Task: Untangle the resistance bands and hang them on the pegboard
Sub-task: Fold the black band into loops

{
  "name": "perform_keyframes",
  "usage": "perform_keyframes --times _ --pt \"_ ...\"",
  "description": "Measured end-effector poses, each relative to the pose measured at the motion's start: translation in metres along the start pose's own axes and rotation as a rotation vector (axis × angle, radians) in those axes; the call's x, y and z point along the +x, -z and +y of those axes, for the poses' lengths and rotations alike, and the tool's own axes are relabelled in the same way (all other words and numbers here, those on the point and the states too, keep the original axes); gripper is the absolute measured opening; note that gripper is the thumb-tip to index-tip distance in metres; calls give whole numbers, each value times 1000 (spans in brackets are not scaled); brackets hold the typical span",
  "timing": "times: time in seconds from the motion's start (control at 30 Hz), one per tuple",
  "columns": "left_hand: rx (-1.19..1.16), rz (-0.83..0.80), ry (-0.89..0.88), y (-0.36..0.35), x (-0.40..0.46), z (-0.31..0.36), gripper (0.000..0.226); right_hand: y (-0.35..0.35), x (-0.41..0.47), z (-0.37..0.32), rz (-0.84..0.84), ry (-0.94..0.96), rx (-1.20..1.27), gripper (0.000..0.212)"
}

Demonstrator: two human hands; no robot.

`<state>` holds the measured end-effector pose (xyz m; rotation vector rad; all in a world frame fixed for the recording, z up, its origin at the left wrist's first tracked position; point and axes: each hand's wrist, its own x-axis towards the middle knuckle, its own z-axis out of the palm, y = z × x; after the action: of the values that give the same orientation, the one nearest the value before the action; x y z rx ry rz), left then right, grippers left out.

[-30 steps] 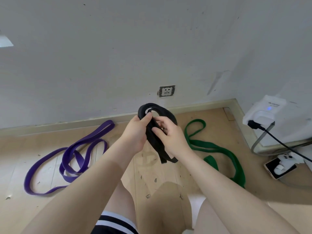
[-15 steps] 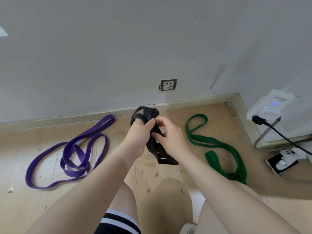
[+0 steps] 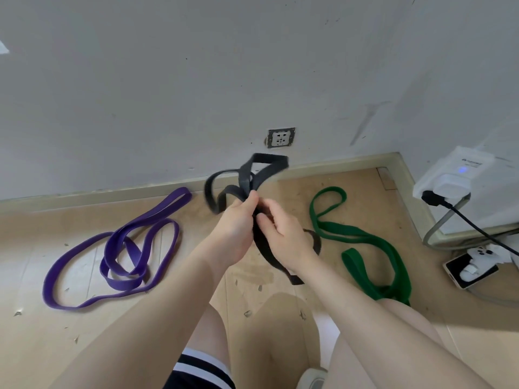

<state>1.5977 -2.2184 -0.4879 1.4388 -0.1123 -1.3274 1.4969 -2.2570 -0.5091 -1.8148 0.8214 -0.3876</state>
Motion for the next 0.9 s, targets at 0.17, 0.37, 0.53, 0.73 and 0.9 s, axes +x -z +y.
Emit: perform_keyframes --times 0.17,0.37,0.53,0.73,0.9 --pt "205 -129 97 -1 1 15 67 -2 1 8 120 -110 145 28" --pt "416 127 -278 3 -18 -8 25 -15 4 9 315 -212 300 24" --pt "437 273 -436 -6 -21 -33 16 -29 3 -5 443 -271 364 20" --pt "657 99 -488 4 -18 -32 37 -23 -3 -2 353 -310 433 25" --pt "791 92 -528 20 -16 -15 38 -29 -16 1 88 -248 547 49"
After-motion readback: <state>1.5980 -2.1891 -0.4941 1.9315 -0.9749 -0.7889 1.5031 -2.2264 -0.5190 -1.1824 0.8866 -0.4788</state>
